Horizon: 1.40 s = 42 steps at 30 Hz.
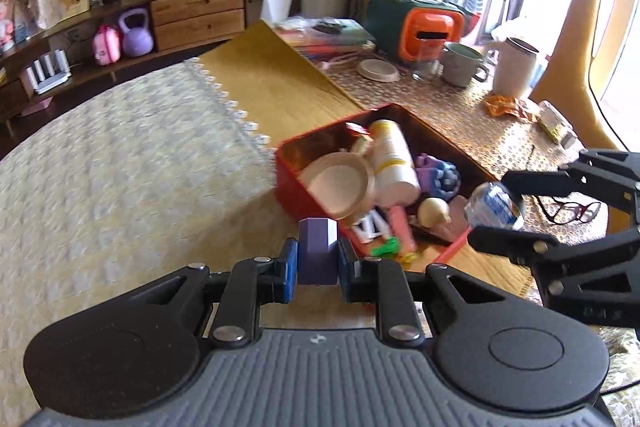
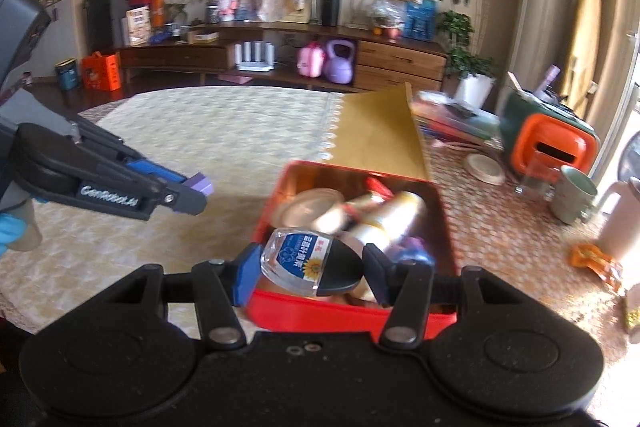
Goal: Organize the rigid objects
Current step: 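Lift the eraser with the left gripper while the right carries the bottle to the red box, then open the left gripper to drop the eraser while the right releases the bottle in the box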
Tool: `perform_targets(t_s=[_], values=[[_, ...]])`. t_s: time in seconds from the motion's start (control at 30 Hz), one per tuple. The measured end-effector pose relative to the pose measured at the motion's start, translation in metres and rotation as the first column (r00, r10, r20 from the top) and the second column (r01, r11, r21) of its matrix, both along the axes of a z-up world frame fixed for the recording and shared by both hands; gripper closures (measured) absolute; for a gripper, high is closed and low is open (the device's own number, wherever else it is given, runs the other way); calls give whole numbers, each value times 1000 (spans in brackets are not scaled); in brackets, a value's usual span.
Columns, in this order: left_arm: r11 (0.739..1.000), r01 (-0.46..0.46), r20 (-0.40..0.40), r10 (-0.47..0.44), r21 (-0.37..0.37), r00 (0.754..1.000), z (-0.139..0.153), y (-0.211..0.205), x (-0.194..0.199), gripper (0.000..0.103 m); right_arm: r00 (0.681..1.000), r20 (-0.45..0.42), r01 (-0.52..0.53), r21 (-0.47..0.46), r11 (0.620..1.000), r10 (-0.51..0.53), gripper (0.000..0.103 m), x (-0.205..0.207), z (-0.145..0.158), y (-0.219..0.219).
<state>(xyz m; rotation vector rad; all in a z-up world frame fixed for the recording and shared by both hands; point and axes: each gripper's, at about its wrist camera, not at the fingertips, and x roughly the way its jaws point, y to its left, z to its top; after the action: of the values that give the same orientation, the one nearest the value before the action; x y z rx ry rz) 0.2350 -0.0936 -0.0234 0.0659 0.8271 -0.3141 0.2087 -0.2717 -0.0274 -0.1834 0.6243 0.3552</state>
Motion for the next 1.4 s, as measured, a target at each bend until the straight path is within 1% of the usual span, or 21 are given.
perform_targets(t_s=[0.27,0.4,0.6,0.87,0.97,1.07,1.27,1.4], values=[[998,64,-28,-63,22,998,-15,-45,15,83,996,-34,86,0,996,-86,49,25,-18,-37],[996,84,-57,-82,33,995,-27,-63,25,83,994,-52,96,1,995,-96,49,34,-27,-40],[995,86,-86,-81,55,993,-42,-79,43,83,992,-70,102,4,995,-101,49,49,-39,-42],[992,98,-126,-88,80,988,-58,-89,59,83,991,-97,91,-5,996,-92,49,58,-51,-45],[992,100,-141,-89,74,986,-63,-91,63,83,989,-112,96,-2,995,-96,49,61,-54,-47],[992,104,-137,-93,70,986,-63,-93,64,83,987,-121,107,10,994,-105,49,63,-55,-50],[995,100,-157,-95,23,983,-65,-89,67,83,983,-147,116,26,993,-111,48,65,-58,-52],[994,101,-151,-94,40,984,-66,-89,64,83,982,-156,112,19,994,-107,47,64,-59,-50]])
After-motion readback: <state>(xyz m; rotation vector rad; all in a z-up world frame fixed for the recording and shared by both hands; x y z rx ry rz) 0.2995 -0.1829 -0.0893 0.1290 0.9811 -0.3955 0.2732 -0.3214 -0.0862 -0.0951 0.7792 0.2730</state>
